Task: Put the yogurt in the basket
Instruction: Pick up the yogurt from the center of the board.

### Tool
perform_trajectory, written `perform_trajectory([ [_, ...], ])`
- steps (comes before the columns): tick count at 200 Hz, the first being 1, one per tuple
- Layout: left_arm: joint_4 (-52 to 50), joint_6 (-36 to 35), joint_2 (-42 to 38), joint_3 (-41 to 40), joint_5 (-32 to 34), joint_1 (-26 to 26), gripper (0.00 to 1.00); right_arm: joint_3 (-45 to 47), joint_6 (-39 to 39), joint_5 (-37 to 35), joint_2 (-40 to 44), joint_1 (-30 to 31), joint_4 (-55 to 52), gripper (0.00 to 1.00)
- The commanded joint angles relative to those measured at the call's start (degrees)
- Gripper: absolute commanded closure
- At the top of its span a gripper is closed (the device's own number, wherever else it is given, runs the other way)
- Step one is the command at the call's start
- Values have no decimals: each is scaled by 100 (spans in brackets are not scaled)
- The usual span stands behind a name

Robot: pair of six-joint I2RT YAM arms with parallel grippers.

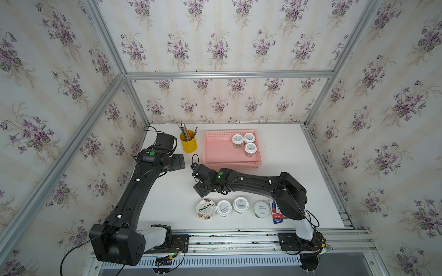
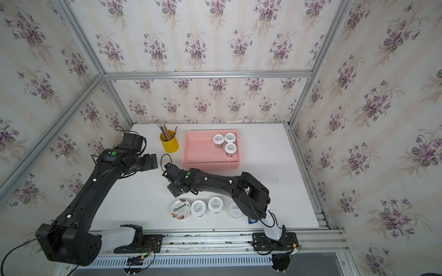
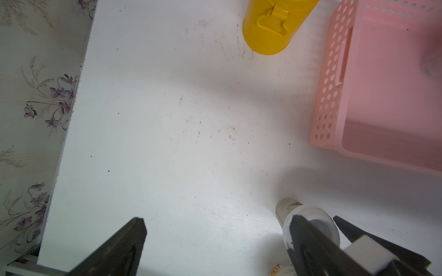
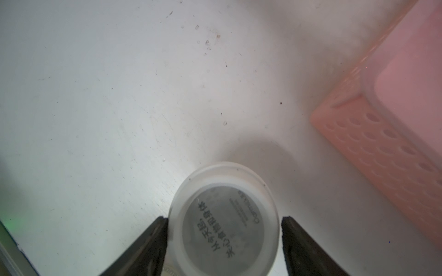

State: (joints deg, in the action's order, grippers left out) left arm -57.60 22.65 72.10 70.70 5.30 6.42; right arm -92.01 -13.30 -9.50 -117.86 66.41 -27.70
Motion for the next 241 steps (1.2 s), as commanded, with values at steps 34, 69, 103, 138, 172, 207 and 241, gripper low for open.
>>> perform_trajectory([
  [34,66,-15,-64,19,24,-11,1,-148,-126,217,62,-14,-148,11],
  [69,68,2,-274,-53,145,-26,1,-212,-176,221,-4,-8,-205,8],
  [103,56,20,-284,-84,191,-27,1,-293,-197,247,-142,-14,-251,5],
  [138,54,30,-214,-88,156,-24,1,-515,-148,85,-362,-15,-413,0],
  [172,69,13,-238,-118,164,-26,1,-598,-153,55,-466,-37,-434,0],
  [207,88,13,-213,-96,147,-26,1,-652,-127,53,-558,-61,-433,4],
  [241,70,2,-168,-73,122,-26,1,-654,-111,74,-593,-72,-434,7],
])
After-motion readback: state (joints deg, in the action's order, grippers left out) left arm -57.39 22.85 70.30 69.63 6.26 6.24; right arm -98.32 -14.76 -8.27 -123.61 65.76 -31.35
